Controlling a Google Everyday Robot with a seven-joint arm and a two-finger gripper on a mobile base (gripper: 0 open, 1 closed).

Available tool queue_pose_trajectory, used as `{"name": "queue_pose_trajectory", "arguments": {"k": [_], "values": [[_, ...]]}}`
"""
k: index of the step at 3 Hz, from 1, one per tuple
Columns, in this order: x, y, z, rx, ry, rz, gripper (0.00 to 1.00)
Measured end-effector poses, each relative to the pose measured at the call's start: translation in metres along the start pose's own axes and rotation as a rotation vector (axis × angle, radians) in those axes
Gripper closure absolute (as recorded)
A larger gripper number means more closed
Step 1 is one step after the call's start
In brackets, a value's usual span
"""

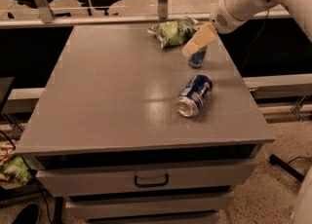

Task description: Pick redbull can

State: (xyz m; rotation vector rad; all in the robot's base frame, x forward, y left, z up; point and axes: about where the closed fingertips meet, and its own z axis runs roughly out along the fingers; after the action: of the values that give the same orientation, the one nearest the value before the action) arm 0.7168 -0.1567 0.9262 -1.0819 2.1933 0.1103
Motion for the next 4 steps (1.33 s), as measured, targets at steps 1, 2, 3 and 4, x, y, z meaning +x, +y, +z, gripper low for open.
{"name": "queue_pose_trajectory", "arguments": {"k": [1,2,3,4], "values": [[-0.002,-0.004,0.007,-0.006,-0.001,0.015,0.15],[-0.004,-0.006,0.01,-0.014,-0.002,0.023,0.38],[-0.011,-0.004,0.006,-0.032,-0.008,0.019,0.61],[-0.031,0.003,-0.01,-0.064,-0.028,-0.017,0.84]]}}
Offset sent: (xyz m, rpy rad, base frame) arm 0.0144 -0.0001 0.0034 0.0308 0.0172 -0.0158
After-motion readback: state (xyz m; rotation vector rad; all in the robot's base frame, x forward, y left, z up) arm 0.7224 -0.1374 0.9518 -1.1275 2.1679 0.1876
